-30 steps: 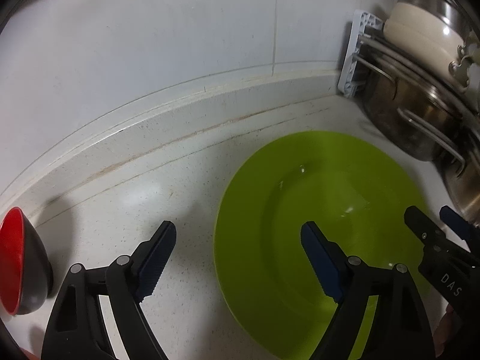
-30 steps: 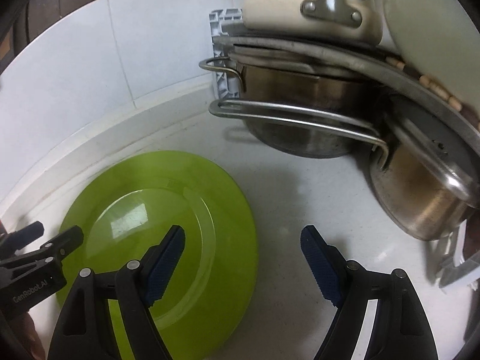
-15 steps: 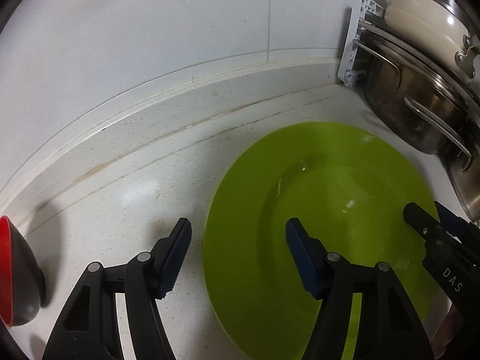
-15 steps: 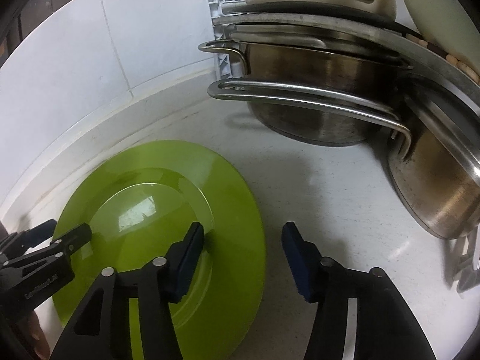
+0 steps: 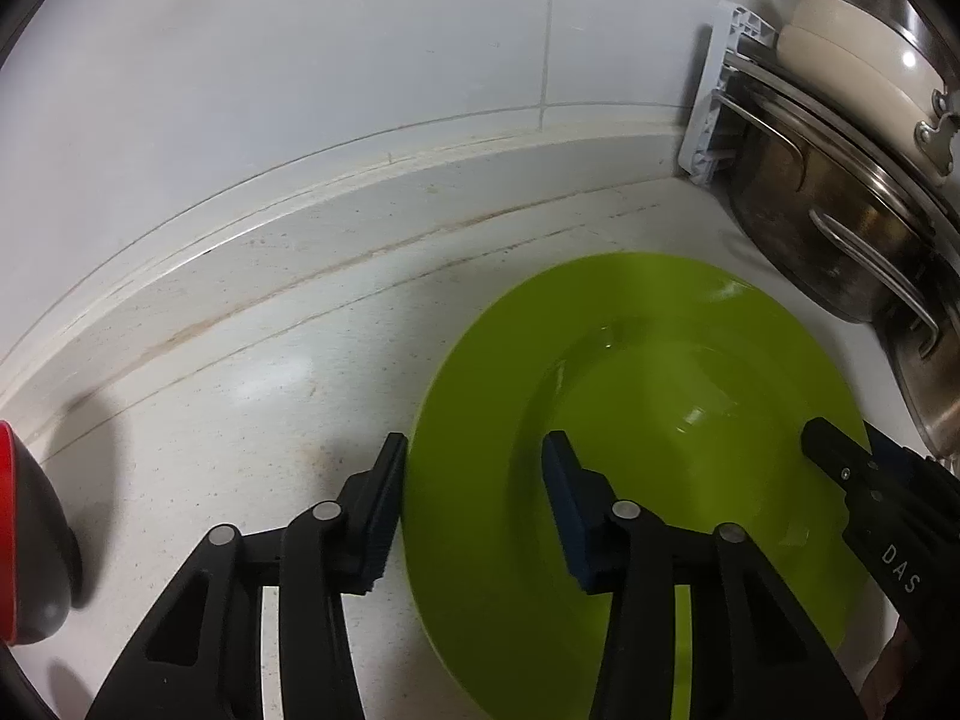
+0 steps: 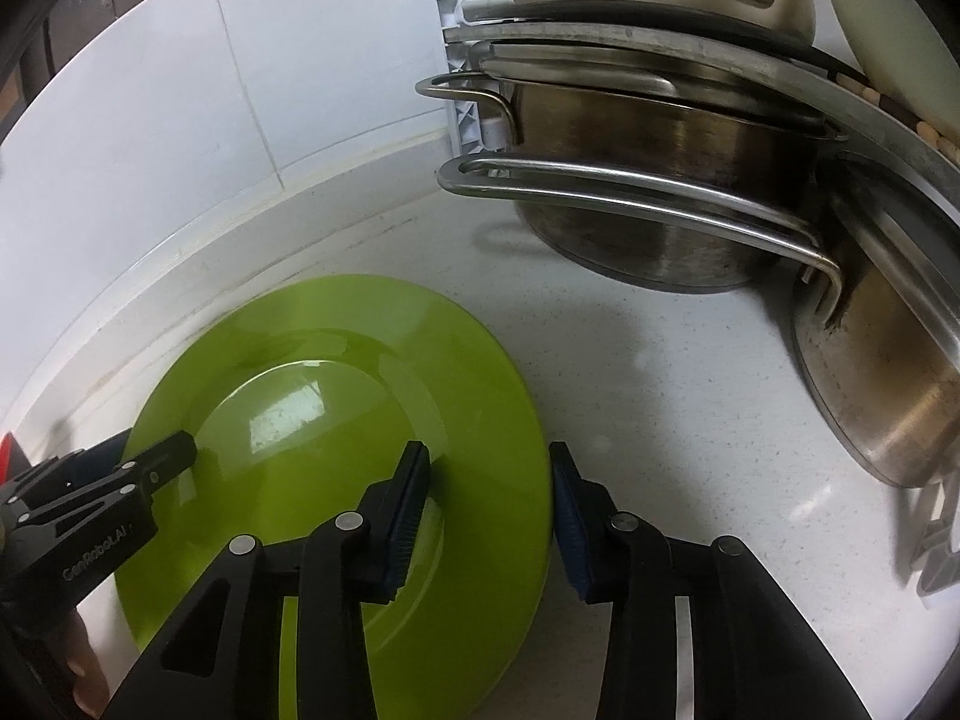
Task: Organize plates and bowls
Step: 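Close both grippers on the green plate rim, then lift the green plate with both grippers and carry it to the plate stack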
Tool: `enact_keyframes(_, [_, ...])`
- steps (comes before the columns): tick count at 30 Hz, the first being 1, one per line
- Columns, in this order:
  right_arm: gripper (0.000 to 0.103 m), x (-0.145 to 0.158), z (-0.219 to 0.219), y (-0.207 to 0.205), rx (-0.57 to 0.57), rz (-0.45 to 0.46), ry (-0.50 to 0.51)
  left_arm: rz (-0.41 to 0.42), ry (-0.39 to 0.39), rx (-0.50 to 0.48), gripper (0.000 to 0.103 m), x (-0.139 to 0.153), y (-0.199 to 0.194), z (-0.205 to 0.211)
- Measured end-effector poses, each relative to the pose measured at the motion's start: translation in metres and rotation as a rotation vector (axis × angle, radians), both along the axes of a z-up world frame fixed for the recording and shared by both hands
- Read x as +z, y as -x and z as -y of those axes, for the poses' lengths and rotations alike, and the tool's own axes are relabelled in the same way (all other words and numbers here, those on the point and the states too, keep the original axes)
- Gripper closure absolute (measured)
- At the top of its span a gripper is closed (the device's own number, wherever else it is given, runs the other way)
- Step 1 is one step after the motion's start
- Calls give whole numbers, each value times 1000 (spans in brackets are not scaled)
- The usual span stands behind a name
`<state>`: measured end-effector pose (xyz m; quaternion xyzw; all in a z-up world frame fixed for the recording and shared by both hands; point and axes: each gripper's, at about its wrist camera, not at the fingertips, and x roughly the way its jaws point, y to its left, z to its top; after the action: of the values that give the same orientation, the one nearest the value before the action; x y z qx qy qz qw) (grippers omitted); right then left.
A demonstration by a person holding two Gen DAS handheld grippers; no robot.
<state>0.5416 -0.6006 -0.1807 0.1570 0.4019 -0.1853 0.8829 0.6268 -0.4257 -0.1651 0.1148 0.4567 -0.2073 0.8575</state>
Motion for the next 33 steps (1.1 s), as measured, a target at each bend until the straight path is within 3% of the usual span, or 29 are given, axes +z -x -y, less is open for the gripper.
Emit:
enact_keyframes(18, [62, 16, -17, 19, 9, 45, 56, 47, 23, 37, 61, 17, 19, -17])
enact_keyframes(33, [62, 66, -71, 69, 60, 113, 117, 90, 66, 137, 61, 67, 72, -81])
